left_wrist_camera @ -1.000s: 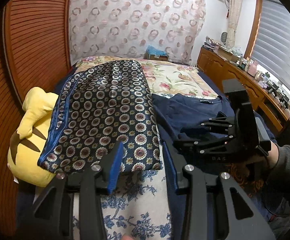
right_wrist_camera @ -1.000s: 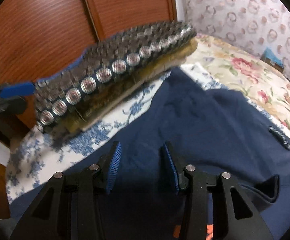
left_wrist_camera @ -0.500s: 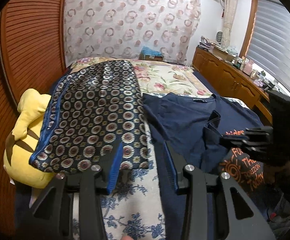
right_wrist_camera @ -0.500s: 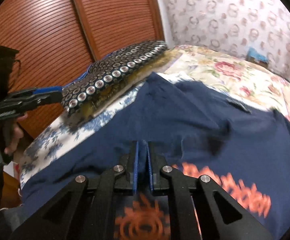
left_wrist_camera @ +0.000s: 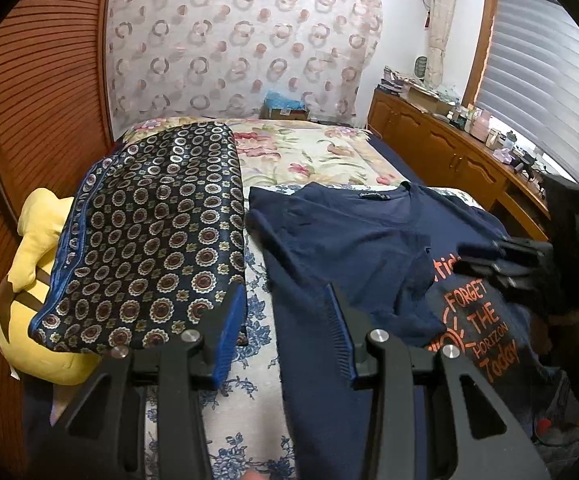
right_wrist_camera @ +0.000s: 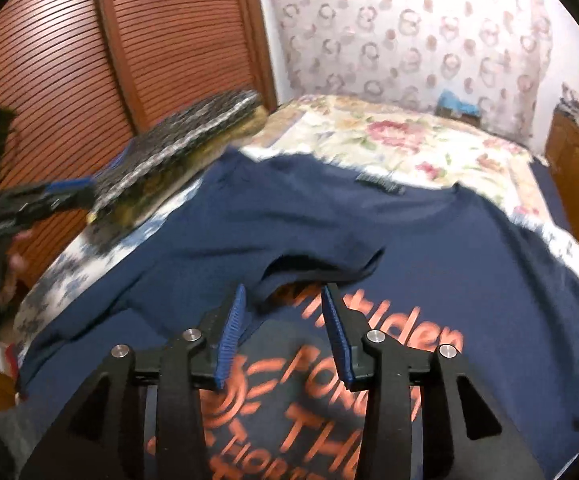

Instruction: Fold small clothes

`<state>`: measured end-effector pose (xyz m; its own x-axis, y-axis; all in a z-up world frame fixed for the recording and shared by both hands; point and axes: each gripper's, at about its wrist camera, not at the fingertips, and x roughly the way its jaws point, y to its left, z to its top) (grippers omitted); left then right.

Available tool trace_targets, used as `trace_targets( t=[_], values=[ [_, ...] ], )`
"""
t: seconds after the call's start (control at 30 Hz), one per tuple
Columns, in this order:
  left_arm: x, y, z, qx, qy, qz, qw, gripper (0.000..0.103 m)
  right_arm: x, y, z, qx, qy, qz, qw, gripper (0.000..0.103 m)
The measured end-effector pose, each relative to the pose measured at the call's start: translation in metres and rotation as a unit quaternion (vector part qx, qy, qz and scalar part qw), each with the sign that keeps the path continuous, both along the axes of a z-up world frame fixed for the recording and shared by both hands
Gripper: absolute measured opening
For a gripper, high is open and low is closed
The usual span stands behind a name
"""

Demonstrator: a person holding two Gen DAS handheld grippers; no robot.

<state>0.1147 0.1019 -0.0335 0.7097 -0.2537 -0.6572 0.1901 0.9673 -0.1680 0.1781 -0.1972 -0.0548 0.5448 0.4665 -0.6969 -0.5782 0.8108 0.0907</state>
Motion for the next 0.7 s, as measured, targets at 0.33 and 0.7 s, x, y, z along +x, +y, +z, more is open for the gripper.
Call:
trace_targets(
  t=[0.33,0.7],
  values=[
    [0.02,-0.015,0.0,0.015,0.009,-0.002,0.9998,0.04,0.074,-0.01,-0.032,-0.018,0.059,-0.031,0.998,0.041],
    [0.026,-0.044,-0.012,0.01,0.025,-0.027,0.9993,0.04,0.077,-0.016,-0.025,-0.046,-0.003,-0.043,0.998,0.003]
  ],
)
